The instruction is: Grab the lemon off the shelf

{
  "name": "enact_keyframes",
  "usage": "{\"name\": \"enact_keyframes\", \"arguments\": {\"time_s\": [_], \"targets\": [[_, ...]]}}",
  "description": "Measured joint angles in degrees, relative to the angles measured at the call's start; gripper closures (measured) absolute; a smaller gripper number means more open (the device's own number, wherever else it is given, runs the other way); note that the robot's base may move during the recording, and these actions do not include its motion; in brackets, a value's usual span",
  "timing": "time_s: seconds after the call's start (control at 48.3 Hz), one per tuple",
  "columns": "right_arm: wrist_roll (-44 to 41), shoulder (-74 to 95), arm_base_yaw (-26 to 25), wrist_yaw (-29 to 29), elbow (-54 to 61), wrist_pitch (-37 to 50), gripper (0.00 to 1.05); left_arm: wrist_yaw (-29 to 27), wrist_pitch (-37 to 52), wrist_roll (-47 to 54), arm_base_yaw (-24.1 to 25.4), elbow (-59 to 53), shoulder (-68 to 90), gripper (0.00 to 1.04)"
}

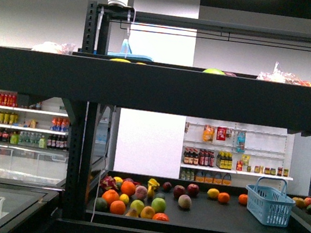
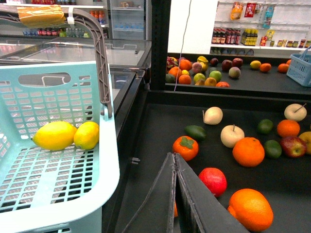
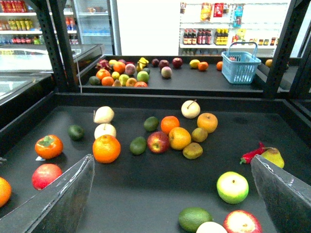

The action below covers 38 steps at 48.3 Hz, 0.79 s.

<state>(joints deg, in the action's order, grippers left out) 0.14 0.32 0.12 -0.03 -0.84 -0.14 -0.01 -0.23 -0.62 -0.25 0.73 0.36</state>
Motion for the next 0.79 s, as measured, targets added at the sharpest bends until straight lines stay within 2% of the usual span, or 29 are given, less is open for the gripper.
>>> {"name": "enact_keyframes", "arguments": {"time_s": [0.207,0.725,0.787], "targets": [[0.0,0.0,0.0,0.0,0.0,0.0,0.08,0.0,0.0,0.0,0.0,0.0,0.0,1.01],[0.0,0.0,0.0,0.0,0.0,0.0,0.08,0.0,0.0,0.0,0.0,0.0,0.0,0.07],[0.0,0.0,0.0,0.0,0.0,0.0,0.08,0.0,0.0,0.1,0.0,0.0,0.0,0.08]]}}
